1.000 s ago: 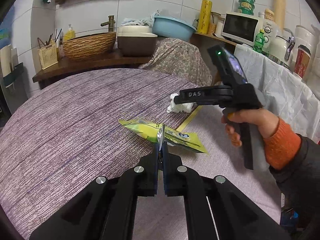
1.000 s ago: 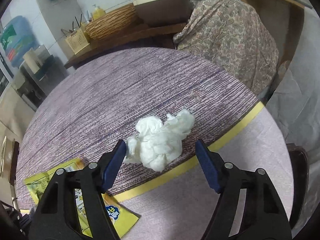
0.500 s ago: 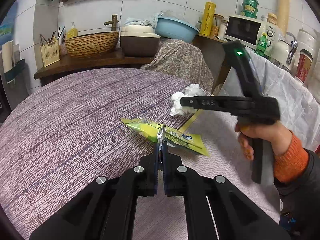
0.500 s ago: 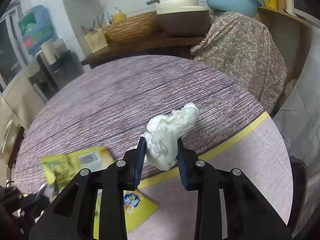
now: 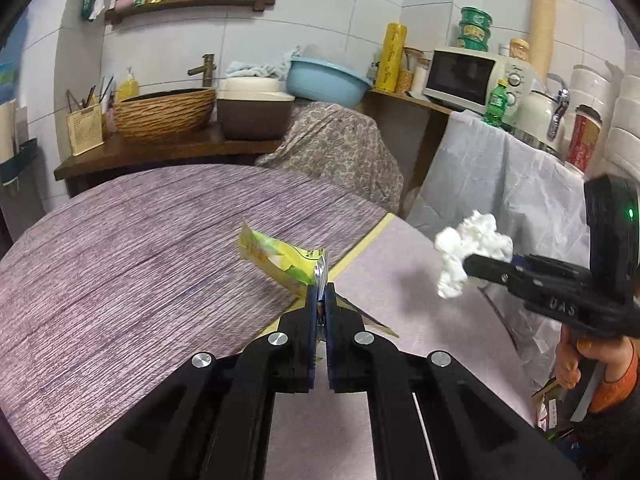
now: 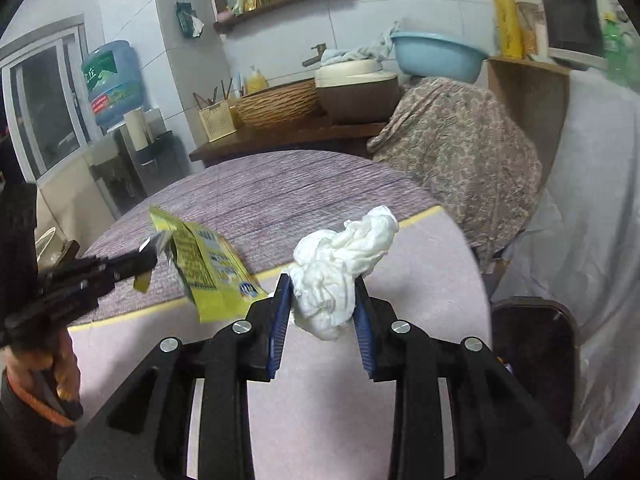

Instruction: Collect trash

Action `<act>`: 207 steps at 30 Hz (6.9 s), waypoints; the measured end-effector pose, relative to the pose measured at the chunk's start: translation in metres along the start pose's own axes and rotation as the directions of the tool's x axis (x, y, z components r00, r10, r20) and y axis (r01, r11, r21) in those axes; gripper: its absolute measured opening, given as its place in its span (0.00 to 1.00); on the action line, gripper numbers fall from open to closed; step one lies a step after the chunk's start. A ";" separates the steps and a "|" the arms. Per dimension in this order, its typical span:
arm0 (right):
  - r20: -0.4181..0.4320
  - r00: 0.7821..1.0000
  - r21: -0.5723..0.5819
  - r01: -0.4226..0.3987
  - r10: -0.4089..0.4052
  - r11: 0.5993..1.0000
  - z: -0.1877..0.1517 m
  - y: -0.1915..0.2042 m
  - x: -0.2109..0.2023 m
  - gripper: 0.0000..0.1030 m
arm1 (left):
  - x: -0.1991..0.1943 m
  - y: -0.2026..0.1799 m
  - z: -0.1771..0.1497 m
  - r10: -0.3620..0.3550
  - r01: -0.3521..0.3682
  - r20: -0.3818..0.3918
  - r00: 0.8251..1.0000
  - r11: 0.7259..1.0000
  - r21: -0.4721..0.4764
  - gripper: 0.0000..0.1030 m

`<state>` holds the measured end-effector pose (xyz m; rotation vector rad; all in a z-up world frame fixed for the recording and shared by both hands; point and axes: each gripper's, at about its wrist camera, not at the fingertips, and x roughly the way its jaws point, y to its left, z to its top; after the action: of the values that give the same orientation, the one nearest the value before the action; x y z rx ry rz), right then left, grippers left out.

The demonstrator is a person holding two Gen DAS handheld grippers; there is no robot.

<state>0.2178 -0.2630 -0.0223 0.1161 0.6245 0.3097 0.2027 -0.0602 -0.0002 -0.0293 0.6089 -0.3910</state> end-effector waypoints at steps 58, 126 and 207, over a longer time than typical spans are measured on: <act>-0.154 0.921 0.433 0.389 -0.358 0.813 -0.182 -0.233 -0.056 0.82 | 0.220 -0.289 -0.019 -0.117 0.219 -0.365 0.923 0.943 0.251 0.05; 0.329 0.923 -0.046 0.226 -0.199 0.973 -0.129 0.081 -0.173 0.94 | -0.145 -0.067 -0.092 0.166 -0.160 0.329 0.930 0.986 -0.044 0.95; 0.331 0.918 -0.028 0.239 -0.217 0.971 -0.127 0.069 -0.178 0.94 | -0.139 -0.063 -0.092 0.189 -0.179 0.279 0.941 0.982 -0.060 0.95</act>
<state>-0.0108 -0.2531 -0.0121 0.0263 0.2932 0.0808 0.0251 -0.0599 0.0095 -0.0597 0.3300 -0.1889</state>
